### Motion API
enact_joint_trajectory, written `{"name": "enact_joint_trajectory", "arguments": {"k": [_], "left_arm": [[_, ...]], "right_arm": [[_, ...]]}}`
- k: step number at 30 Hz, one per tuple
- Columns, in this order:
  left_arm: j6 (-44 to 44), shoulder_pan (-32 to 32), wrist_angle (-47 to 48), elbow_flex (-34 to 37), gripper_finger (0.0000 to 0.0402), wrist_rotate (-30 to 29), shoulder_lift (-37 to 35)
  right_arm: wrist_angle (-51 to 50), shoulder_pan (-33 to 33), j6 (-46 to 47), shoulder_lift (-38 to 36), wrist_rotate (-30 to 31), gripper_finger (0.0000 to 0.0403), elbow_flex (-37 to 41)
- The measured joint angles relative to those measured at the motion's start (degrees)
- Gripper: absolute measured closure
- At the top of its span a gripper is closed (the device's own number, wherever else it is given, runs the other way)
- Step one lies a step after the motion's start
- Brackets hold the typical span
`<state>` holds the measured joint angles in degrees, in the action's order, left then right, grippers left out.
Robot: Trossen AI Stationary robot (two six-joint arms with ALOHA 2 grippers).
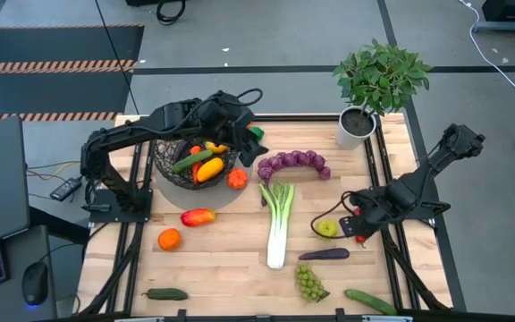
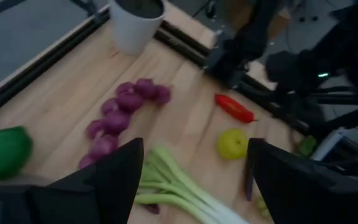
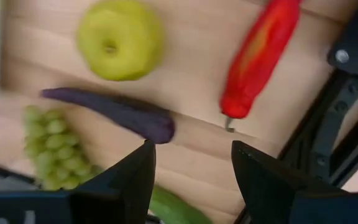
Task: Build produce basket
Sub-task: Put the red chili pepper into the wire basket
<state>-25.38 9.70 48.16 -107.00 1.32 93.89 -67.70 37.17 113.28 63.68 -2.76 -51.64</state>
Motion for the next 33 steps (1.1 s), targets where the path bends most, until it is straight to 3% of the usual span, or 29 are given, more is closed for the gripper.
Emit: {"name": "enact_joint_trajectory", "arguments": {"k": [8,19,28,33], "left_arm": [[-1.05,-2.03,-1.0,0.0,0.0108,0.15,0.02],[-4.13,-3.01,-1.0,0.0,0.0108,0.06,0.07],[-5.94,-4.22,-0.89,0.0,0.0108,-0.2,0.07],[-7.18,-4.49,-0.91,0.0,0.0108,-0.42,0.07]], "right_arm": [[1.82,2.63,6.87,0.02,-2.38,0.0181,7.67],[14.09,2.25,8.56,0.04,-1.35,0.0129,18.33],[15.38,2.25,9.17,0.02,-2.6,0.0111,22.51],[16.46,2.25,9.05,0.02,-0.01,0.0119,23.33]]}}
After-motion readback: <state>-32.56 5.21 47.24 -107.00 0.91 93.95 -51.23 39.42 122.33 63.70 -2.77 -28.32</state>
